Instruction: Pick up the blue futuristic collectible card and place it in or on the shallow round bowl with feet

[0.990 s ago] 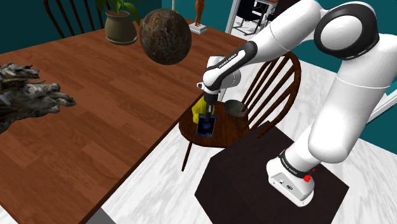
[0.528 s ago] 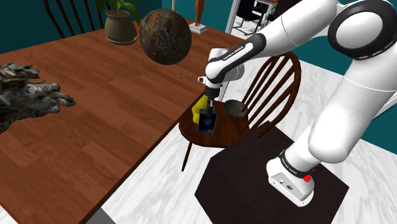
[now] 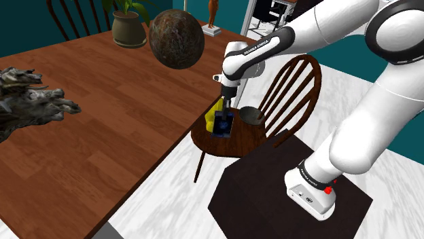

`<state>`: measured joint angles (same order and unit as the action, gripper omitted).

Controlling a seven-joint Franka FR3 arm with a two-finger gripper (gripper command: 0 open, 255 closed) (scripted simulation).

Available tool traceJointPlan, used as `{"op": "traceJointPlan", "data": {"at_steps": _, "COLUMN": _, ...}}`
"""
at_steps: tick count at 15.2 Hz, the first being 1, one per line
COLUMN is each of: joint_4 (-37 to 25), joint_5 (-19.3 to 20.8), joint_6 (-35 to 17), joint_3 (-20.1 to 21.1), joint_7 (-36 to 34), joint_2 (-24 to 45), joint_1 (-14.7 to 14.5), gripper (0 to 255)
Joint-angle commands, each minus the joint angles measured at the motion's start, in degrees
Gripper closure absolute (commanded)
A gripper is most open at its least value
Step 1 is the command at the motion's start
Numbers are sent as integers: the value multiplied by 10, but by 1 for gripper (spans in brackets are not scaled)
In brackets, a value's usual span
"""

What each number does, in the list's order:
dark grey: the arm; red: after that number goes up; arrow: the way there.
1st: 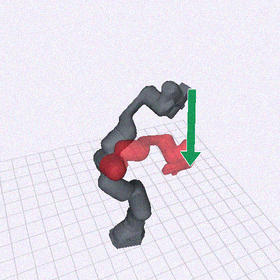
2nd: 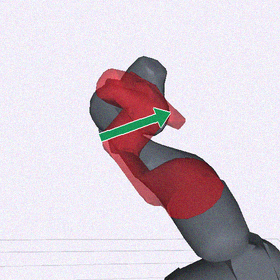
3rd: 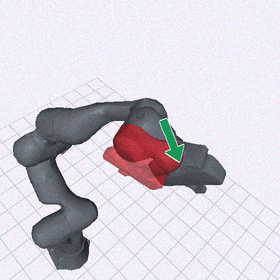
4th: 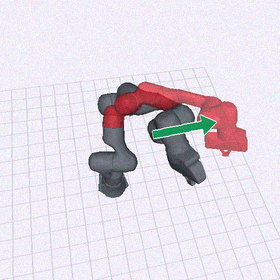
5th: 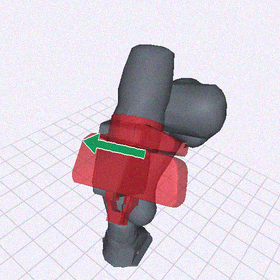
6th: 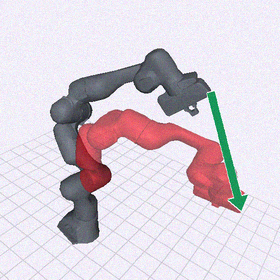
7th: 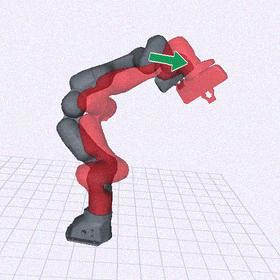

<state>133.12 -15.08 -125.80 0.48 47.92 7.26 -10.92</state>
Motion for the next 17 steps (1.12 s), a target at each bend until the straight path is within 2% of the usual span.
{"op": "traceJointPlan", "data": {"at_steps": 1, "joint_4": 1, "joint_5": 5, "joint_6": 9, "joint_3": -7, "joint_7": 10, "joint_2": -7, "joint_1": 8, "gripper": 255}}
{"op": "traceJointPlan", "data": {"at_steps": 9, "joint_4": -14, "joint_5": 43, "joint_6": 50, "joint_3": -66, "joint_7": 103, "joint_2": -16, "joint_1": 72, "gripper": 255}}
{"op": "traceJointPlan", "data": {"at_steps": 17, "joint_4": -71, "joint_5": 74, "joint_6": 95, "joint_3": -121, "joint_7": 196, "joint_2": 10, "joint_1": 133, "gripper": 255}}
